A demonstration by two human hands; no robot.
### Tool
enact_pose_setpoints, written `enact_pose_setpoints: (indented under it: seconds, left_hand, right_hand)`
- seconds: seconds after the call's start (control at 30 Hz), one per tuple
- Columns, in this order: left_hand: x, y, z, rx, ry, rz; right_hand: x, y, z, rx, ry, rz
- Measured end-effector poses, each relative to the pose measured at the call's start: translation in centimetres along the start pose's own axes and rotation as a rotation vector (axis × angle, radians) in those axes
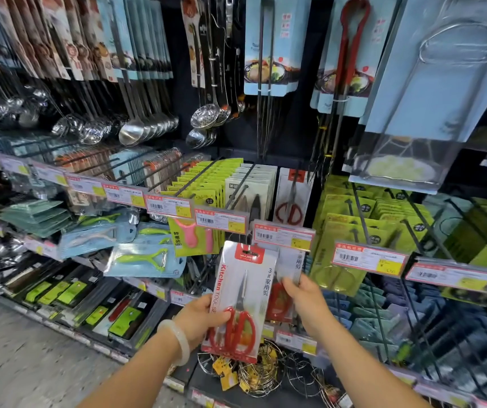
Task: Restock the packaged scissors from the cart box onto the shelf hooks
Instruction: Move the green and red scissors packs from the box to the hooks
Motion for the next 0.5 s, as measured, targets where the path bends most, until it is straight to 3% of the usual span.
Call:
enact_pose_setpoints:
  seconds: [0.17, 0.37, 0.43, 0.5]
  left_hand:
    - [0.5, 0.2, 0.4, -0.003, 0.007, 0.005]
    - [1.3, -0.3, 0.0, -0.003, 0.002, -0.027]
    - [1.7, -0.6, -0.3, 0.0, -0.005, -0.052]
    - [2.3, -0.8, -0.8, 0.011, -0.004, -0.067]
  right_hand:
    - [0.3, 0.2, 0.9, -0.061, -0.064, -0.014]
    - [0.0, 0.3, 3.5, -0.253, -0.25, -0.26]
    - [-0.3, -0.4, 2.5, -0.089, -0.148, -0.196]
    - [-0.8, -1.2, -0.5, 0.081, 0.085, -0.16]
Point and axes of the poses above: each hand's wrist, its own x-axis towards the middle knuckle, its own z-axis out of the back of the hand, y = z × x, the point moved 10 cm from there along x, towards the middle knuckle, and after that the axes turned 15 degrees about y, right-handed, at the moved point
